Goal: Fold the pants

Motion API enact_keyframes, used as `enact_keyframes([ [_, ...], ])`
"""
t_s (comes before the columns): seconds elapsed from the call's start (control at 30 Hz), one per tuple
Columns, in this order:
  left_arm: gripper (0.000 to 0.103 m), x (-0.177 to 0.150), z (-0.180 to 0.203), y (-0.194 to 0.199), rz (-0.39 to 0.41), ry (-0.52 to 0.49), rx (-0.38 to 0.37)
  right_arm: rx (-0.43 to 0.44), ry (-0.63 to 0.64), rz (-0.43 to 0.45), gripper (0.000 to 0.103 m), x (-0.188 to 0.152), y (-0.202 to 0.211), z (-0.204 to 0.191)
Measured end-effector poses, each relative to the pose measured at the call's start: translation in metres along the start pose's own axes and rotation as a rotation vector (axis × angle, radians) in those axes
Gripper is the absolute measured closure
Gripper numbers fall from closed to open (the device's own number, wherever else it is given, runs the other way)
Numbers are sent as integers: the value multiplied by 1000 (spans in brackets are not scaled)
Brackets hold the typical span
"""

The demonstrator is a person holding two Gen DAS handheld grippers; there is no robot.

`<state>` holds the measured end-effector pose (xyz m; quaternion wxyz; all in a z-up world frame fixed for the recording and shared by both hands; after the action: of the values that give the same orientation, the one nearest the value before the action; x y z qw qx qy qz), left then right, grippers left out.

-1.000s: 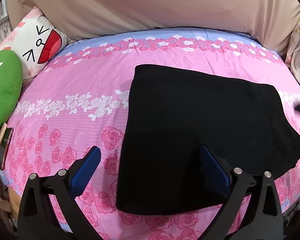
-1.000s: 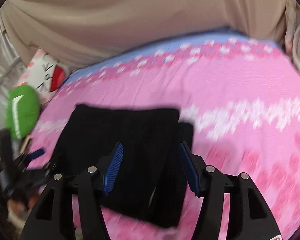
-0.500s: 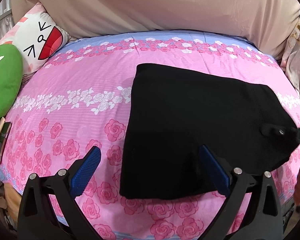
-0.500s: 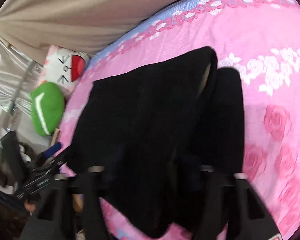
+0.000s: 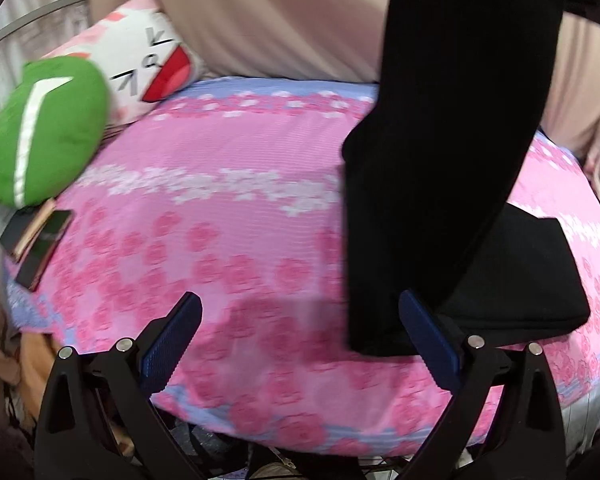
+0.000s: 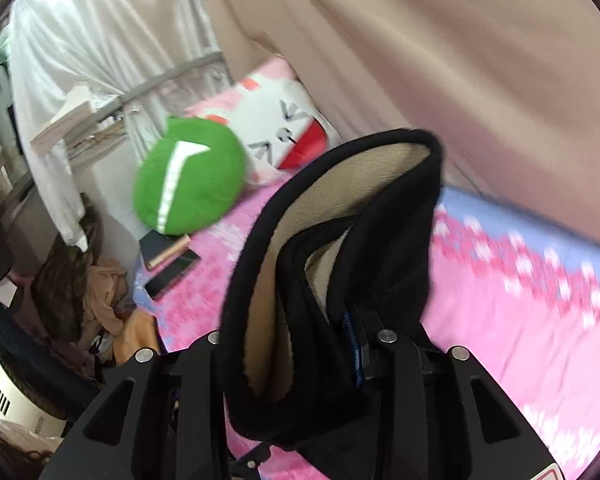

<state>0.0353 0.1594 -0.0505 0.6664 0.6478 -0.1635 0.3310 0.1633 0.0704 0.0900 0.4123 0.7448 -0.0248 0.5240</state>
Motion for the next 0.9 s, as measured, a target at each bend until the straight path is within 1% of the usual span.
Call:
enact_keyframes([
  [0.07, 6, 2, -9, 2, -5, 11, -1, -21, 0, 34, 70, 7, 8, 1],
  [0.1, 6, 2, -13, 3, -7, 17, -2, -31, -20, 48, 71, 2, 13, 8],
  [0.17, 6, 3, -19, 3, -9, 30, -2, -47, -109, 70, 73, -26, 31, 32],
  [0.2, 6, 3, -20, 3, -10, 32, -4, -71, -166, 70, 79, -50, 40, 48],
  [0.23, 6, 4, -18, 1, -14, 34, -10, -104, -224, 66, 84, -75, 48, 61],
  [0.27, 6, 3, -15, -1, -19, 32, -16, -153, -301, 46, 84, -119, 59, 81],
  [0.3, 6, 3, -11, -3, -25, 26, -22, -193, -364, 19, 88, -153, 65, 96],
  [0.33, 6, 3, -4, -6, -34, 13, -27, -259, -439, -26, 91, -194, 72, 114],
  [0.37, 6, 2, 5, -10, -41, -7, -35, -350, -517, -96, 92, -245, 79, 134],
  [0.4, 6, 1, 15, -13, -44, -23, -43, -393, -584, -139, 93, -283, 84, 146],
  [0.43, 6, 0, 22, -15, -50, -37, -49, -397, -633, -150, 93, -303, 86, 151],
  [0.47, 6, -2, 32, -19, -62, -55, -58, -361, -696, -138, 95, -324, 87, 155],
  [0.5, 6, -3, 42, -21, -73, -68, -68, -316, -735, -93, 97, -330, 90, 156],
  [0.57, 6, -4, 61, -23, -84, -86, -86, -285, -731, -64, 87, -323, 97, 153],
  [0.6, 6, -5, 68, -23, -84, -95, -92, -280, -709, -59, 65, -316, 98, 152],
  [0.63, 6, -5, 77, -22, -83, -104, -102, -270, -689, -51, 41, -308, 97, 151],
  [0.67, 6, -6, 82, -21, -84, -107, -109, -232, -673, -34, 37, -298, 92, 147],
  [0.73, 6, -7, 90, -20, -88, -109, -116, -159, -665, -20, 37, -284, 79, 140],
  [0.8, 6, -9, 92, -18, -85, -118, -108, -83, -649, -10, 37, -270, 59, 138],
  [0.83, 6, -9, 91, -19, -84, -121, -101, -67, -642, -20, 37, -267, 51, 137],
  [0.9, 6, -7, 88, -20, -85, -119, -93, -37, -652, -72, 37, -269, 21, 138],
])
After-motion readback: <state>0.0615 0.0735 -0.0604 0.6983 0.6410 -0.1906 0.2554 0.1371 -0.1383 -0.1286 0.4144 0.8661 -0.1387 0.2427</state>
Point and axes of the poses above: each gripper's, at about its wrist camera, not at the fingertips, and y roughly against the way its jaws point, z to its right, x to its top, the point moved 9 cm from there along -y, roughly the way its jaws point, and after that the axes turned 12 degrees about y, right-handed, at the moved point
